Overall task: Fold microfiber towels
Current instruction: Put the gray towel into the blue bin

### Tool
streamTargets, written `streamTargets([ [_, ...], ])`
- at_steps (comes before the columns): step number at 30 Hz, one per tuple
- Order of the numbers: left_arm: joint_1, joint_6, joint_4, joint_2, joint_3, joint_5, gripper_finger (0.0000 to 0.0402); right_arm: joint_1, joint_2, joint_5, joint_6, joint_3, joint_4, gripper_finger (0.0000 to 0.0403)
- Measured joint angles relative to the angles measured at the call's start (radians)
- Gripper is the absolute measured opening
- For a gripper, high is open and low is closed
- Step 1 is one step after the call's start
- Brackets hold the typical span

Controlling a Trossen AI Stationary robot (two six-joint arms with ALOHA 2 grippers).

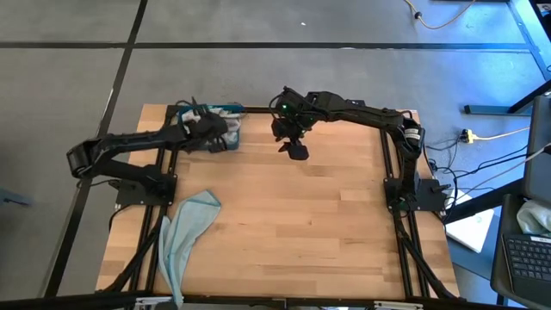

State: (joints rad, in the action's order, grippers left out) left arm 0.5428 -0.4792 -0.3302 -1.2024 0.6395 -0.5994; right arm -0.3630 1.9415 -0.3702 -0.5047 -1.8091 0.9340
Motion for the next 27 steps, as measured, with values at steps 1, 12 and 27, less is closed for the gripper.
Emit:
streamTargets([
  [1,0.010,0.000,0.033,0.014,0.000,-0.010,0.0043,0.000,0.000,0.000,0.000,0.000,-0.008,0.0195],
  [12,0.135,0.040,0.069,0.006,0.000,0.026,0.0043,0.004,0.000,-0.001,0.004,0.000,-0.001,0.0195],
  [27,0.042,-0.018,0.385,-0.136,0.012,0.295,0.0043,0.021,0.000,-0.076,-0.026,0.000,0.015,0.0195],
])
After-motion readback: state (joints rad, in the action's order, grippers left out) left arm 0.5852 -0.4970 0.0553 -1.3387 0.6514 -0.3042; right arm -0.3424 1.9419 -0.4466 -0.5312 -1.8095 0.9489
